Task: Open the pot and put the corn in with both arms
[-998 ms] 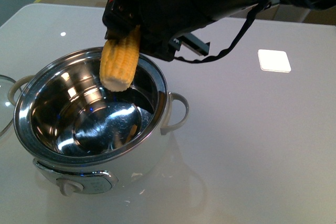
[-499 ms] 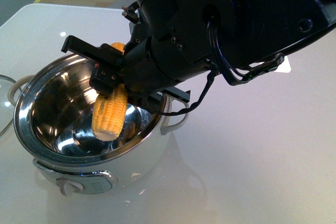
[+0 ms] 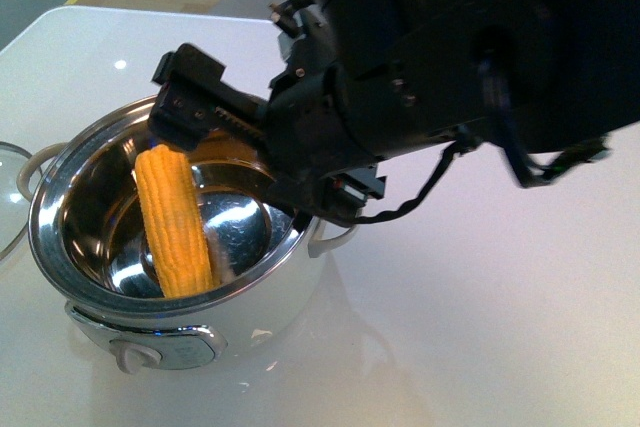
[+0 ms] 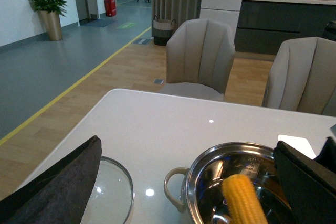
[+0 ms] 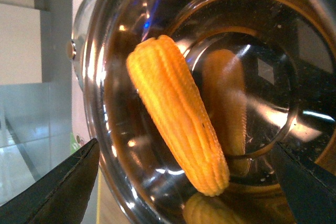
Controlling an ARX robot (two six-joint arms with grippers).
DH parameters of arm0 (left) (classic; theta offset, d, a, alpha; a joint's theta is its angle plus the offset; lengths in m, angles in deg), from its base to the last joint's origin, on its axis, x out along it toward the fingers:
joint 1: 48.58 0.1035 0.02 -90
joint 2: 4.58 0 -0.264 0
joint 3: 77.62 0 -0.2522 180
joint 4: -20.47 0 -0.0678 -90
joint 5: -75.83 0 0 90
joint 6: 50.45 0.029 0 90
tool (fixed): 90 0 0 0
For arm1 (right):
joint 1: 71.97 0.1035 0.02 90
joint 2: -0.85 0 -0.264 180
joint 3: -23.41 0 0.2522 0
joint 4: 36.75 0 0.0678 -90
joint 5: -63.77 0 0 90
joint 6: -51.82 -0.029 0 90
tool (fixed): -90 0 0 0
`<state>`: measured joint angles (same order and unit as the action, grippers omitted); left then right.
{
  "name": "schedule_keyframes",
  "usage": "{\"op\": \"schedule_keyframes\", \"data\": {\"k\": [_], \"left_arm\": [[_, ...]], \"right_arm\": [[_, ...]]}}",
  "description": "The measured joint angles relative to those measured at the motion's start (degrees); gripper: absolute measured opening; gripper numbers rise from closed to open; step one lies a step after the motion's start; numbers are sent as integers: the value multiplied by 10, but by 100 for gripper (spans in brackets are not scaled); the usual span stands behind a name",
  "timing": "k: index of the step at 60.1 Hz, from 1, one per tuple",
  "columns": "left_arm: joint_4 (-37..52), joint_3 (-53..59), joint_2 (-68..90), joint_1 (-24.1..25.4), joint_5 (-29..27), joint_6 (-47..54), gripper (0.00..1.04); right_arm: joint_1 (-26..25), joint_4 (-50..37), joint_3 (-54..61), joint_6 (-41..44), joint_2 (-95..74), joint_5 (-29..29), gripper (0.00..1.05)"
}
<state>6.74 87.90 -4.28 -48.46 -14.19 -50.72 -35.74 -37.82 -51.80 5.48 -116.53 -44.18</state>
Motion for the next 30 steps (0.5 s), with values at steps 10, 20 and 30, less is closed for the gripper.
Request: {"op": "schedule_keyframes", "data": {"k": [10,20,30], "left_arm": [[0,0,0,0,0,0,98],[0,0,0,0,0,0,98],[0,0,0,0,0,0,98]], "right_arm": [[-49,-49,109,0,115,-1,96],[-129,-20,229,49,272,8,96],[-226,67,300,114,431,4,96]]}}
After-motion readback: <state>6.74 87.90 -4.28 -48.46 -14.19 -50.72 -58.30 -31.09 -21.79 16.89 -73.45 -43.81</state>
